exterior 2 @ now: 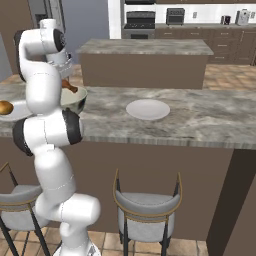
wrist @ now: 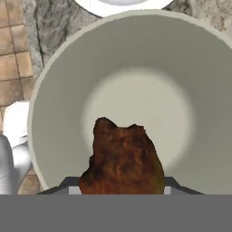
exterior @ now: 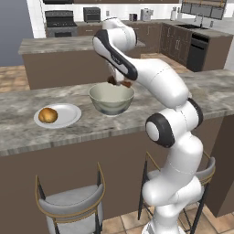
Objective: Pick the chicken drumstick and potato from their plates and place them in the bowl. Then put the bowl in the fridge.
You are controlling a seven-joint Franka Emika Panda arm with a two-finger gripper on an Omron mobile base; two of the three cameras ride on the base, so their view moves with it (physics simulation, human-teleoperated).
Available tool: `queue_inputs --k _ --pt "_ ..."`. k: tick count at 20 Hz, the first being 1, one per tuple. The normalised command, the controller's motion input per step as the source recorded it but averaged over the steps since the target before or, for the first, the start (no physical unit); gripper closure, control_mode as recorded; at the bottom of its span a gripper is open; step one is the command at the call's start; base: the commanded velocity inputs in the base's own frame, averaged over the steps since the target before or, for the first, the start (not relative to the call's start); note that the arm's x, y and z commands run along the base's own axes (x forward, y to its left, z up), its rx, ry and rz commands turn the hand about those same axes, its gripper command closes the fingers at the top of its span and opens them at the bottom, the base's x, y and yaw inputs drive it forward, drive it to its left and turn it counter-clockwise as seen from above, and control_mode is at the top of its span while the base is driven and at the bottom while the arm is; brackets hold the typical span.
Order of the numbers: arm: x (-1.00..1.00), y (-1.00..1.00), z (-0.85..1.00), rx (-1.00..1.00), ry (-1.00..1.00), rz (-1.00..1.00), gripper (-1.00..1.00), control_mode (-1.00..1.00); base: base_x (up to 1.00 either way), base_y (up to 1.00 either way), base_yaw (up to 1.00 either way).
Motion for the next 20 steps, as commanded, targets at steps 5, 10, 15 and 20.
queue_inputs --k 5,10,15,20 --pt "0.4 0.05 -0.06 0.18 0.03 0.5 1.0 -1.0 0.0 0.0 0.0" --pt "0.16 0.01 -0.07 0.13 0.05 0.4 1.0 -1.0 0.0 0.0 0.0" --pt "0.0 0.13 -0.09 0.01 0.15 0.19 1.0 -1.0 0.0 0.0 0.0" --pt "0.0 0.21 -0.12 0.0 0.12 0.11 1.0 -1.0 0.0 0.0 0.0"
